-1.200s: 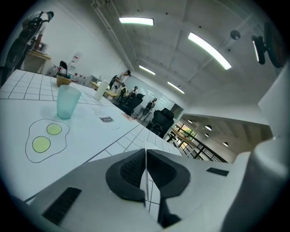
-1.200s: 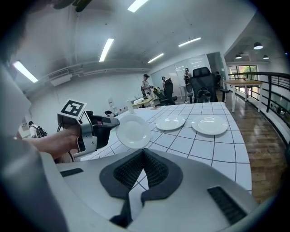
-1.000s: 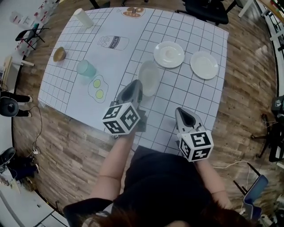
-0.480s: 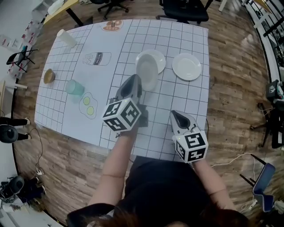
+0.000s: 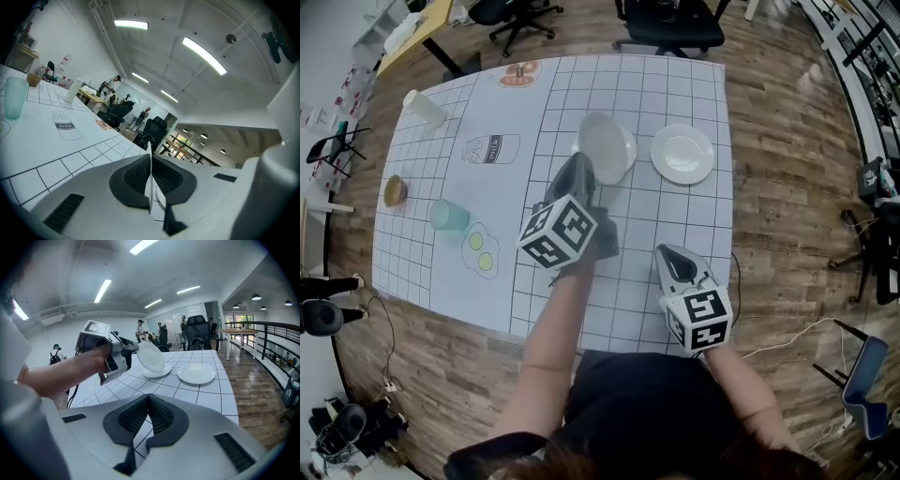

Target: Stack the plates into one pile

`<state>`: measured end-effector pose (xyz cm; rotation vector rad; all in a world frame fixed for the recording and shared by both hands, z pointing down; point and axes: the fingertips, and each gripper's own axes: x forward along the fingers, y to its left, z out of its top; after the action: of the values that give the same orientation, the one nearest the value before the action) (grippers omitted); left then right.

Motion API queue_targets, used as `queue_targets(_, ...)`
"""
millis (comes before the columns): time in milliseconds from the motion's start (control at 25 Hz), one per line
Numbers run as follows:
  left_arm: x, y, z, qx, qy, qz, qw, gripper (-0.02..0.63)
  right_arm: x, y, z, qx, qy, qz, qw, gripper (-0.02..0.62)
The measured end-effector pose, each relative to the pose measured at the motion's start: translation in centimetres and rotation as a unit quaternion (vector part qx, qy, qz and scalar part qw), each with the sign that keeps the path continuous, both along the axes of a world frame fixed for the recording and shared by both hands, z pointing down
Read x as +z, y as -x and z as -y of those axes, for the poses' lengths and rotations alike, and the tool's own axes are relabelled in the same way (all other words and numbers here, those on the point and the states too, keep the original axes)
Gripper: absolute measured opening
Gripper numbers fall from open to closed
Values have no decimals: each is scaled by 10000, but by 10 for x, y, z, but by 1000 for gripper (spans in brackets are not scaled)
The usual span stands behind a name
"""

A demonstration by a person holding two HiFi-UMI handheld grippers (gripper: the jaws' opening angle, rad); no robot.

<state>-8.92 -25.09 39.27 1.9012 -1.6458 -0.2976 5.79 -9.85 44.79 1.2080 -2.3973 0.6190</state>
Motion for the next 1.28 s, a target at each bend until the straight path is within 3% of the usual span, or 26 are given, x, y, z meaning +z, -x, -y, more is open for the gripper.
queue_targets(280, 25, 5, 21, -155, 218, -511, 9983, 32, 10, 2, 13, 158, 149, -4, 9998, 15)
queue_targets(440, 35, 11, 25, -206, 303, -573, 9977, 32, 16, 2, 20, 254, 186, -1, 9995, 15)
queue_targets(800, 73, 36, 30, -488, 926, -230, 9942, 34, 30, 5, 27, 365, 335, -106, 9987, 15)
queue_targets(1000, 98, 43, 29, -478, 1336, 110, 9898, 43, 33, 7, 29, 371, 375, -105, 9986, 15)
queue_targets(1280, 115, 47, 31, -407, 1579, 409, 9858, 54, 34, 6, 29, 404, 383, -154, 9983, 15)
